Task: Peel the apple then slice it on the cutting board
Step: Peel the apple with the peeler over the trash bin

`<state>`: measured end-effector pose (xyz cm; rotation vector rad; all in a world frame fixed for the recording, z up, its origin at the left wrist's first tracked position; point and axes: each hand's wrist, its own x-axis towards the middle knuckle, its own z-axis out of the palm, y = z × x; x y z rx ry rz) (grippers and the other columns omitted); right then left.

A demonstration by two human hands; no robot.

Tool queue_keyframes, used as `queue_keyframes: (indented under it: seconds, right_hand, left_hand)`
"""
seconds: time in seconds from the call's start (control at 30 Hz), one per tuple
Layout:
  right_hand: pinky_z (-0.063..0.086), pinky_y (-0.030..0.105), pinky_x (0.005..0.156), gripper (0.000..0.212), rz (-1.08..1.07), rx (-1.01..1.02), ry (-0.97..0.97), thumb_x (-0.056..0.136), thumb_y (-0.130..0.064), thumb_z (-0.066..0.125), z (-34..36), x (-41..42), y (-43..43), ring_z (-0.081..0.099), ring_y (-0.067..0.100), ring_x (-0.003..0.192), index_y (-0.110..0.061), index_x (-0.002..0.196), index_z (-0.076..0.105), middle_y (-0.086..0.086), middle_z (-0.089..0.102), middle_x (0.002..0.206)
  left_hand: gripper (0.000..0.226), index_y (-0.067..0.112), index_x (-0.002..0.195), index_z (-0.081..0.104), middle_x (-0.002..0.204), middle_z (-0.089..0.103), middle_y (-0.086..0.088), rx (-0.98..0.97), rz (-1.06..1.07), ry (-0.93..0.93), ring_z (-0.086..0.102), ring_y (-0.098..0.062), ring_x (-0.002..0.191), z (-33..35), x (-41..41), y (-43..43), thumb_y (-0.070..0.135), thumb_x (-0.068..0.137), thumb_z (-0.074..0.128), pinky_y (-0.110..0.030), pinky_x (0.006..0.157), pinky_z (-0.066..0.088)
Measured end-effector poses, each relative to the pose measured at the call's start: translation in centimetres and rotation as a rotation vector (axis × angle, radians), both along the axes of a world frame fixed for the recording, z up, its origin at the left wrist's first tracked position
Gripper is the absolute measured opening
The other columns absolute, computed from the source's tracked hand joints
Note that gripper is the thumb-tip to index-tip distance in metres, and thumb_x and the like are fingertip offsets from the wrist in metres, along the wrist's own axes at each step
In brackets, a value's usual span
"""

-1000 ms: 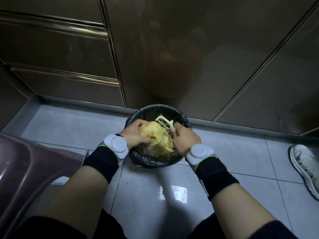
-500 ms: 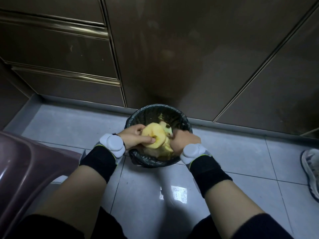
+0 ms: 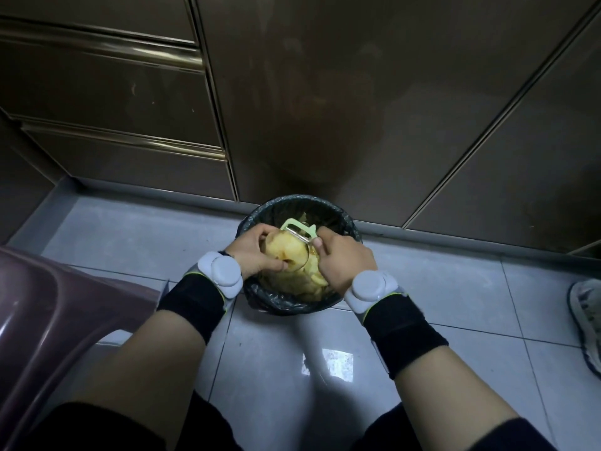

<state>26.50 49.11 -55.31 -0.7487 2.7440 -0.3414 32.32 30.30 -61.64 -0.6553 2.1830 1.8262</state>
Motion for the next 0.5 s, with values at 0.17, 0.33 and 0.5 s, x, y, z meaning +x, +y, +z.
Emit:
queue_keyframes:
  seconds: [0.17,0.33,0.5]
  right_hand:
    - [0.038,0.035,0.066,0.022,0.08,0.052,0.082,0.1,-0.037,0.031,0.3,0.7,-0.7,0.061,0.035,0.087,-0.025,0.108,0.048,0.008,0.066,0.097]
    - [0.039,0.03,0.069,0.023,-0.083,0.208,-0.11,0.091,-0.035,0.044,-1.4,-0.6,0.1,0.063,0.029,0.094,-0.028,0.107,0.058,0.003,0.067,0.103]
    - [0.04,0.029,0.072,0.016,-0.151,0.202,-0.227,0.092,-0.033,0.043,-2.2,-1.1,1.5,0.059,0.027,0.09,-0.029,0.102,0.056,0.001,0.065,0.104]
  left_hand:
    - [0.075,0.041,0.102,0.057,0.111,0.067,-0.005,-0.119,-0.068,-0.005,0.066,-0.025,0.103,-0.1,-0.1,-0.1,0.038,0.033,0.087,-0.048,0.091,0.054]
    - [0.075,0.052,0.1,0.056,0.114,0.066,-0.001,-0.19,-0.135,-0.001,0.065,-0.024,0.106,0.1,0.2,0.1,0.04,0.033,0.088,-0.048,0.093,0.053]
    - [0.073,0.054,0.099,0.056,0.111,0.067,-0.002,-0.157,-0.134,0.001,0.066,-0.024,0.104,0.9,0.1,0.1,0.037,0.035,0.087,-0.048,0.093,0.054]
